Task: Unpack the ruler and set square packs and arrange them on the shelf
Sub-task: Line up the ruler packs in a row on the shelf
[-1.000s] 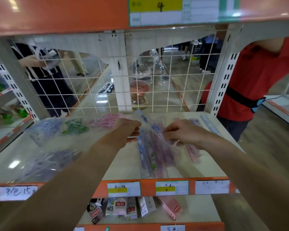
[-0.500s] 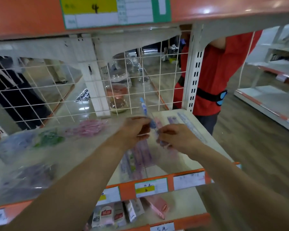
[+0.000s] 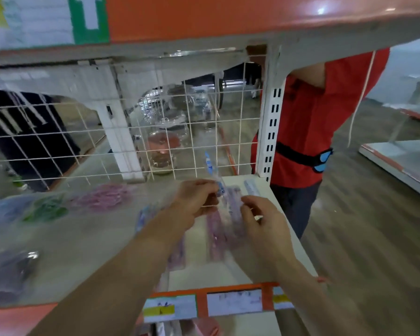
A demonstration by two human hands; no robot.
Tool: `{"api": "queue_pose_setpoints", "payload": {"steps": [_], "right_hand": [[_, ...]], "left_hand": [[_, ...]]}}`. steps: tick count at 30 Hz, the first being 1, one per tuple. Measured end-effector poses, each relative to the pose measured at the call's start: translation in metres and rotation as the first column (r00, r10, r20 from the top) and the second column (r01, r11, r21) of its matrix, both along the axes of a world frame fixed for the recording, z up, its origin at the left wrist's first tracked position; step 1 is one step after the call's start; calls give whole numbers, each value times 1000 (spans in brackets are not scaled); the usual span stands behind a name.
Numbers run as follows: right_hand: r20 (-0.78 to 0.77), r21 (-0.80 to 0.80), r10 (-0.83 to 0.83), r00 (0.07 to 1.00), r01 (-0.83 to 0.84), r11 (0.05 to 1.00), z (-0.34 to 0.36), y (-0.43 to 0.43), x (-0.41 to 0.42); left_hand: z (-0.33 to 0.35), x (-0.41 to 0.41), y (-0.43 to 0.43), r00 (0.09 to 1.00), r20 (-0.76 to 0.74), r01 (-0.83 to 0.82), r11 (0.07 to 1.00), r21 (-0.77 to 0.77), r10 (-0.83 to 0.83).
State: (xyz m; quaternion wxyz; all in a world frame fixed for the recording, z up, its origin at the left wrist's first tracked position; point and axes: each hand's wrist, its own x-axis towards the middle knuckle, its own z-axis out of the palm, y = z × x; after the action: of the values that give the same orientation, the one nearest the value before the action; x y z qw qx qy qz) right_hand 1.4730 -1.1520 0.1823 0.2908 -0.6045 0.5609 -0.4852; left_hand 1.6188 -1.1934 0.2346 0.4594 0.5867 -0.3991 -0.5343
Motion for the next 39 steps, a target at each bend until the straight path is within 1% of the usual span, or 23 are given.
{"api": "queue_pose_setpoints", "payload": {"steps": [1,2,3,4,5,6,7,9,11,14,16,17,19,20,21,23,24,26,27,30,32,34,39], "right_hand": [[-110,-59,-101,989,95,994,-1,-5,-8],[-248,-100,-192,949,172,980,-3,-12,-19],[-390,-84,-244,888,230,970,-3,-19,-31],[-489,-13,-256,834,286,958,-4,-24,-41],[-543,94,-228,808,329,940,-5,-29,-48],[-555,208,-179,812,344,916,-5,-30,-51],[-526,314,-120,842,324,893,-5,-31,-53],[-415,435,-49,908,246,867,-6,-32,-53],[-333,430,-103,937,248,868,-3,-34,-59],[-281,392,-219,934,320,863,-2,-33,-74],[-309,281,-269,912,358,890,1,-32,-76],[-356,191,-298,886,381,905,2,-32,-75],[-502,-68,-368,782,389,919,5,-31,-68],[-589,-199,-376,715,323,925,6,-30,-64],[-672,-283,-367,643,235,930,8,-29,-58],[-850,-261,-285,444,116,958,11,-22,-46],[-906,-186,-208,369,95,978,10,-18,-41],[-944,-48,-81,319,111,993,7,-13,-37],[-951,21,-23,308,138,990,11,-10,-36],[-934,98,29,355,179,979,19,-6,-37],[-931,152,81,357,174,973,21,-6,-38],[-931,140,73,357,167,976,19,-7,-39],[-908,162,98,408,124,979,16,-8,-46]], "left_hand": [[-2,3,-3,1000,-12,-14,1000,-1,14],[-4,6,-5,999,-29,-20,1000,2,20],[-6,9,-6,999,-48,-14,1000,11,15],[-8,12,-7,998,-69,2,1000,27,0],[-10,14,-7,996,-86,20,999,44,-16],[-11,15,-7,995,-96,38,998,55,-33],[-11,16,-6,993,-101,60,997,58,-54],[-8,15,-7,990,-105,96,994,47,-90],[-5,14,-8,987,-111,118,992,39,-113],[-4,8,-9,982,-124,152,988,43,-145],[-3,6,-9,980,-135,154,987,49,-146],[-3,5,-9,980,-141,152,987,51,-144],[-3,7,-9,979,-148,149,988,51,-140],[-3,8,-9,979,-148,148,988,52,-139],[-3,10,-9,979,-150,148,988,52,-138],[-2,11,-10,979,-152,146,988,53,-136],[-2,12,-10,979,-151,144,988,53,-135],[-2,14,-11,980,-148,146,988,51,-137],[-2,14,-11,979,-148,148,988,49,-139],[-3,13,-11,978,-144,157,986,52,-148],[-3,10,-12,979,-134,163,985,55,-155],[-3,7,-12,979,-124,171,984,53,-164],[-2,1,-11,974,-115,200,979,50,-193]]}}
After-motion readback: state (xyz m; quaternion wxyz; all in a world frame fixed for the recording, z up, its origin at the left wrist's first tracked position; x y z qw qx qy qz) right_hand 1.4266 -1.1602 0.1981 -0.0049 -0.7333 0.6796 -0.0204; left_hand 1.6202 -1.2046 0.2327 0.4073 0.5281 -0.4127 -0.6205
